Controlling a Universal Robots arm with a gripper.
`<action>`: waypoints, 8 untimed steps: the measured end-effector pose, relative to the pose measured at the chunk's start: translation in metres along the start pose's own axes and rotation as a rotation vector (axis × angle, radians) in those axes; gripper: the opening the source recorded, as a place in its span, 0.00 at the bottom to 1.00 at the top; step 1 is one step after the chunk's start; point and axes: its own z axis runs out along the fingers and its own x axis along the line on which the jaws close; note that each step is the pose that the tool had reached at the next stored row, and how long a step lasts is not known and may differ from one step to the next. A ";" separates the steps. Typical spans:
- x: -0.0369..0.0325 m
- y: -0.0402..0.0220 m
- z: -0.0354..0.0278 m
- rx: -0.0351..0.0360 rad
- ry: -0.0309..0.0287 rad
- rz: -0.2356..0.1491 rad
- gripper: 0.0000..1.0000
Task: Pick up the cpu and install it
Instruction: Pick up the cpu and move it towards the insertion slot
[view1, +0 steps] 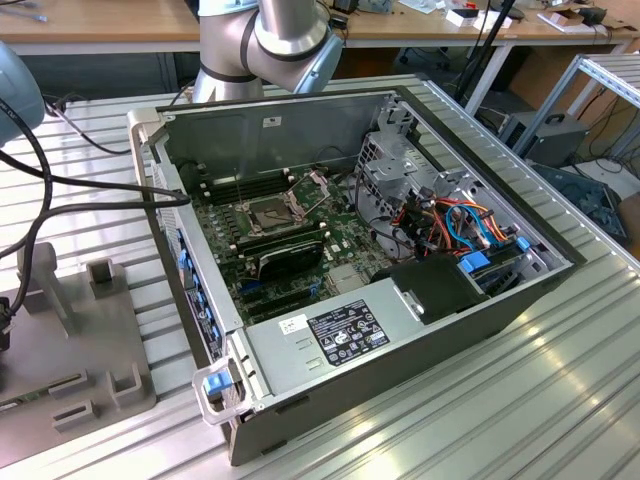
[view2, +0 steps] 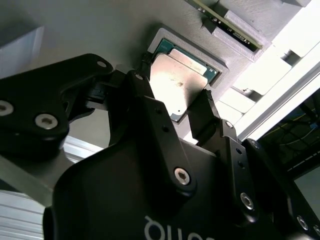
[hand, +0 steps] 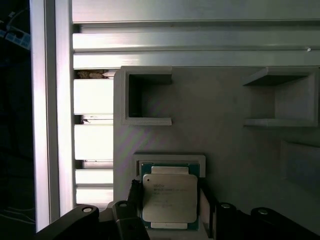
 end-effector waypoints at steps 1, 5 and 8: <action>0.0000 0.0000 0.0000 0.0000 0.0000 0.000 0.55; 0.0000 0.0000 -0.0002 0.0000 0.0000 0.000 0.55; 0.0000 0.0000 -0.0005 0.0000 0.0001 0.000 0.55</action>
